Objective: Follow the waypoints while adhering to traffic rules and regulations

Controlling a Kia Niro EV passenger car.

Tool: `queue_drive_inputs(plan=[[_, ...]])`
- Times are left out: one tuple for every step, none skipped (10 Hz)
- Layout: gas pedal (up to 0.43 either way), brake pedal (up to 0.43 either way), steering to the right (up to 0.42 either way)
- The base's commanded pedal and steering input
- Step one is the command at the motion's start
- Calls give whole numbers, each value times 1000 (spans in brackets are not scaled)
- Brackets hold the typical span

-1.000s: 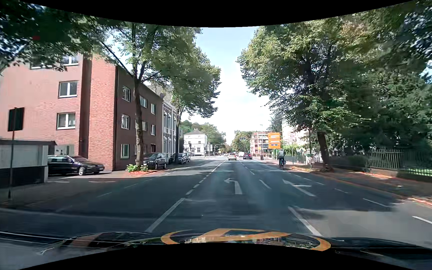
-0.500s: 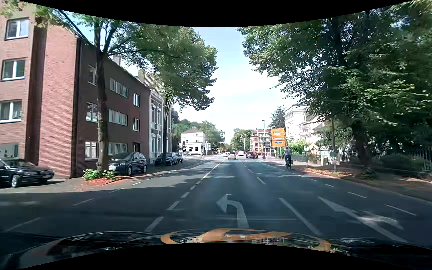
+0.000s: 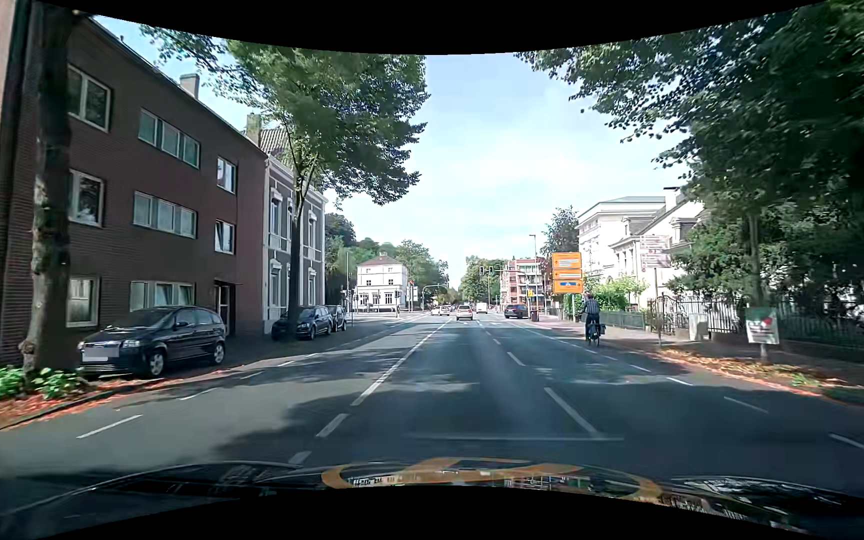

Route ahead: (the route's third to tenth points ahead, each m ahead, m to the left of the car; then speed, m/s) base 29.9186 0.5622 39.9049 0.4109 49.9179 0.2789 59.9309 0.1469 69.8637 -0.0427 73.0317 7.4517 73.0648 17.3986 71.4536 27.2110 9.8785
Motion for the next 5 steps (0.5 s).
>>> queue_drive_inputs(plan=[[8,0,2],[8,0,2],[8,0,2],[8,0,2],[8,0,2]])
